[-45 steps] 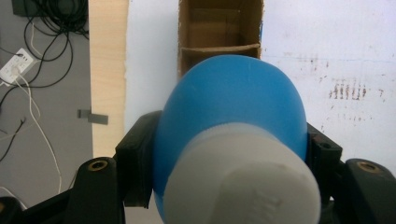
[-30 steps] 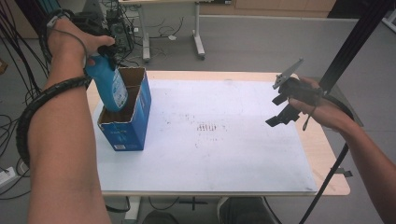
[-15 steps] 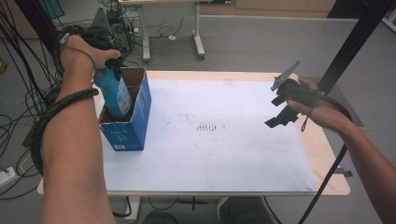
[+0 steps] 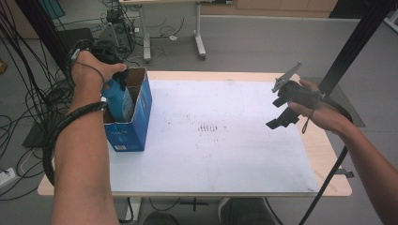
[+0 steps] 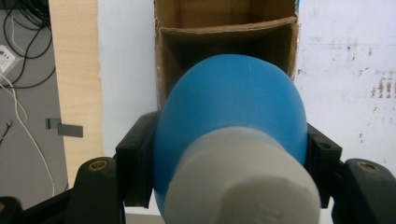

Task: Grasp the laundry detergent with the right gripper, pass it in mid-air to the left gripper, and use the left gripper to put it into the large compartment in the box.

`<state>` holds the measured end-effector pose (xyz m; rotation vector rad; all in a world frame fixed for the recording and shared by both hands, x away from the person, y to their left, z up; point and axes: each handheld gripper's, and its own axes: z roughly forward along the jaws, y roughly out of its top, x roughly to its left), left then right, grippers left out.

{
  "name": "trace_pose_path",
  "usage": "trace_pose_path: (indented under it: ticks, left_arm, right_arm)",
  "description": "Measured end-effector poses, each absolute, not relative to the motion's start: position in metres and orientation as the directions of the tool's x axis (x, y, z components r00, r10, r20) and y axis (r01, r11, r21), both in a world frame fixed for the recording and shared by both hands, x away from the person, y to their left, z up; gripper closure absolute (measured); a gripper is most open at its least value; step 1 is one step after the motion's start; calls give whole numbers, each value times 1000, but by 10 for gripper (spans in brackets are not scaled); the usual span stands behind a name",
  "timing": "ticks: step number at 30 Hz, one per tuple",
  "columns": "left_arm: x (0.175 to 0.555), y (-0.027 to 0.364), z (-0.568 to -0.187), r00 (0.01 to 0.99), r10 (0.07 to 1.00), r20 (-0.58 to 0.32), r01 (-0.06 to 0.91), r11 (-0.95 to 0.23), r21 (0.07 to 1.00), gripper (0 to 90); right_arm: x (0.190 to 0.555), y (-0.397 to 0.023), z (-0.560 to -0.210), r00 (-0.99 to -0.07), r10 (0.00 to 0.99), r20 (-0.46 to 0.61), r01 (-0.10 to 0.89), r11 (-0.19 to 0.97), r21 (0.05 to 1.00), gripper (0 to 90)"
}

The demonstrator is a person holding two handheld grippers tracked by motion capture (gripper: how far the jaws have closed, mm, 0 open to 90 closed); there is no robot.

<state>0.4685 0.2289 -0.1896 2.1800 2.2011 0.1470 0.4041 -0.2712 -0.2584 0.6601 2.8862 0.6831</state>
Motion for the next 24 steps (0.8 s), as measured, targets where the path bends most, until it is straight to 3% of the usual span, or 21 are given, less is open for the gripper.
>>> trace_pose_path:
  ticks: [24]
  left_arm:
    - [470, 224, -235, 9, 999, 46, 996, -13, 90, 360]
  right_arm:
    - [404, -274, -265, -898, 440, 1, 395, 807, 440, 57]
